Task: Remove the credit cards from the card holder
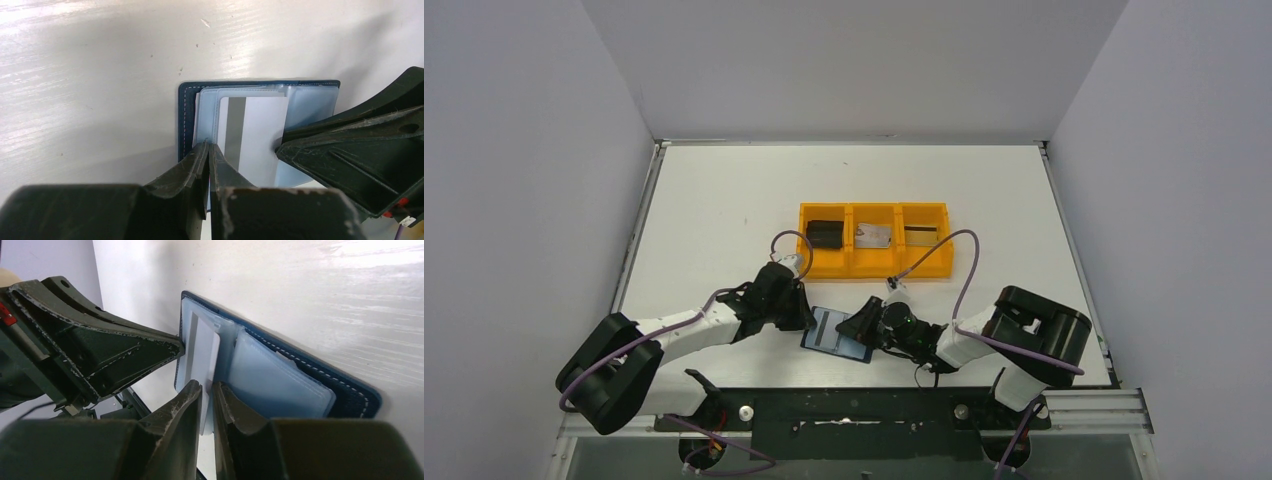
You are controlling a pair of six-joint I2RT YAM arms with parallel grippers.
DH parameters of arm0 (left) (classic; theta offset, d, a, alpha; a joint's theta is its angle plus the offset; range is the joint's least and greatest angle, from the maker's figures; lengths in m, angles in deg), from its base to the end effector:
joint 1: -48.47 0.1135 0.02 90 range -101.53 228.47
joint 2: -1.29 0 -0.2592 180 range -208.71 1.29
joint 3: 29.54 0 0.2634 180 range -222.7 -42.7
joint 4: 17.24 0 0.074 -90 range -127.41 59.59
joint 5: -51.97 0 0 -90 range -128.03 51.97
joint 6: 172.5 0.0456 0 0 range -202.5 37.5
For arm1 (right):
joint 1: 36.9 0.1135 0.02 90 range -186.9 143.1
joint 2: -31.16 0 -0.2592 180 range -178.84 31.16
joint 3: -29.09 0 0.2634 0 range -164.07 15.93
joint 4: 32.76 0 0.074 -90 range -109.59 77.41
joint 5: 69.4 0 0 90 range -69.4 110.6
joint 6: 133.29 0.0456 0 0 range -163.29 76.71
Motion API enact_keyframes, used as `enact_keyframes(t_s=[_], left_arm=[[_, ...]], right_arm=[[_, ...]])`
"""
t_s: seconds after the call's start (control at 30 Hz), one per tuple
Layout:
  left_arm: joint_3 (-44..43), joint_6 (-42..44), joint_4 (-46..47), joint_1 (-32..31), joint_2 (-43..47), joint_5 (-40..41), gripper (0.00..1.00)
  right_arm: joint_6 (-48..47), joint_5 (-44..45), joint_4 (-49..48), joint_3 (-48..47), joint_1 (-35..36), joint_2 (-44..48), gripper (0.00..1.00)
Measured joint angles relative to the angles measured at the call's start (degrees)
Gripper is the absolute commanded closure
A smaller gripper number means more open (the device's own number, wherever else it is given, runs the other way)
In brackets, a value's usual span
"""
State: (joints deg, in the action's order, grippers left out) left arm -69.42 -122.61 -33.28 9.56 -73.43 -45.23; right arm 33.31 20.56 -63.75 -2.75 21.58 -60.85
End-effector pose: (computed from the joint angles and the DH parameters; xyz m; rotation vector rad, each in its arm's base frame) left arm 0.1856 -0.1571 0.1206 0.0309 2.6012 -0.7141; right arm 0.1383 0.2255 0.0857 0.3805 2.3896 1.3128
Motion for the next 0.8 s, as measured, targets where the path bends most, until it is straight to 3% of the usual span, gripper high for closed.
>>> enact_keyframes(t_s=[0.3,0.7,0.8], left_arm=[[0.0,0.0,0.0,0.0,0.02,-0.02,0.96],[0.0,0.0,0.0,0.0,0.04,0.0,0.96],[0.0,0.0,-0.07,0.0,0.13,0.02,0.9]], right_arm=[[0.46,-1.53,-3.96,0.66,-0.02,-0.79,0.98],[0.98,-1.49,-4.15,2.75,-0.33,0.52,0.98],[1.46,-1.49,-4.11,3.08,-0.35,0.52,0.98]])
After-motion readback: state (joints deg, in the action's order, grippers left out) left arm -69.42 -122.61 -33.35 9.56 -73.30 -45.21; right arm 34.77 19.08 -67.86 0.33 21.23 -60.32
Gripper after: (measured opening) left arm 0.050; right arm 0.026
